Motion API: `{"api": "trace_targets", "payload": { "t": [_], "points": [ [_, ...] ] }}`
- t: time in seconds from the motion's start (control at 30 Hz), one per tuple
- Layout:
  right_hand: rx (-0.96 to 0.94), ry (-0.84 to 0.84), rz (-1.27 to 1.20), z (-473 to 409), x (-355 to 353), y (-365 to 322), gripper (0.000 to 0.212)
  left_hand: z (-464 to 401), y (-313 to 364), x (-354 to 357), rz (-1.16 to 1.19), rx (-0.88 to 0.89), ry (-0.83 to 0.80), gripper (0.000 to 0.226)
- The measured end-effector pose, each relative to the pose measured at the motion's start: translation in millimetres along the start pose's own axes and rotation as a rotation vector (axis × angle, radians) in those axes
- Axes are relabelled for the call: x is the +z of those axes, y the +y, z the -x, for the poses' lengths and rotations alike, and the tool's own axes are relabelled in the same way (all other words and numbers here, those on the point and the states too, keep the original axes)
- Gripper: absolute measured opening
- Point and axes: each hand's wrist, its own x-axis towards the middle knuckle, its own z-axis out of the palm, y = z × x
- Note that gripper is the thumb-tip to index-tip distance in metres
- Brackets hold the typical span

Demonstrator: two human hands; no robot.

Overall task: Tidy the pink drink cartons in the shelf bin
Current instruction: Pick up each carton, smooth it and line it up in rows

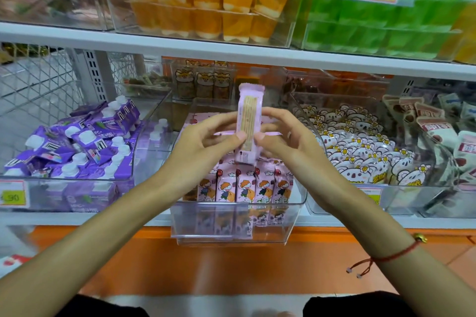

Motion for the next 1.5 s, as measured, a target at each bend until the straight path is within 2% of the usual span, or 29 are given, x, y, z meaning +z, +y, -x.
{"api": "trace_targets", "payload": {
  "t": [0.13, 0.33, 0.43, 0.5, 0.6, 0.67, 0.73, 0.83, 0.9, 1.0, 1.1, 1.2, 1.3, 1.4, 1.5],
  "points": [
    [-0.112, -0.035, 0.012, 4, -3, -1, 0.033, 1, -2, -3, -0.056, 0.147, -0.052, 0.037],
    [-0.178, -0.035, 0.042, 5, -3, 1, 0.03, 2, -4, -2, -0.03, 0.152, -0.023, 0.039],
    [-0.166, -0.024, 0.066, 5, -2, 1, 0.035, 2, -7, -1, -0.024, 0.102, -0.011, 0.037],
    [-0.156, -0.003, 0.089, 6, -2, 1, 0.047, 2, -7, 1, 0.019, 0.051, 0.028, 0.039],
    [-0.209, 0.029, 0.158, 8, 2, 1, 0.064, 2, -6, 7, 0.217, -0.069, 0.134, 0.047],
    [-0.267, 0.054, 0.216, 10, 6, -1, 0.057, 3, -5, 11, 0.366, -0.157, 0.16, 0.05],
    [-0.306, 0.08, 0.252, 10, 8, -3, 0.043, 3, -4, 12, 0.418, -0.209, 0.192, 0.056],
    [-0.282, 0.098, 0.213, 8, 2, -3, 0.032, 3, -3, 10, 0.313, -0.176, 0.301, 0.07],
    [-0.236, 0.105, 0.146, 7, -4, -1, 0.03, 5, -1, 7, 0.192, -0.108, 0.339, 0.063],
    [-0.13, 0.153, -0.038, 5, -13, 0, 0.027, 9, 3, 12, 0.067, -0.014, 0.251, 0.039],
    [-0.028, 0.23, -0.187, 2, -21, 2, 0.025, 13, 2, 21, 0.039, 0.058, 0.149, 0.036],
    [0.009, 0.227, -0.214, 3, -26, 4, 0.027, 13, 0, 24, -0.013, 0.115, 0.151, 0.037],
    [0.011, 0.265, -0.123, 7, -30, 3, 0.024, 10, 1, 22, -0.083, 0.158, 0.19, 0.036],
    [0.011, 0.375, 0.121, 12, -44, 8, 0.027, 4, 3, 21, -0.149, 0.128, 0.207, 0.036],
    [0.087, 0.313, 0.365, 19, -56, 20, 0.035, -3, 2, 21, -0.309, 0.097, 0.168, 0.033]
  ]
}}
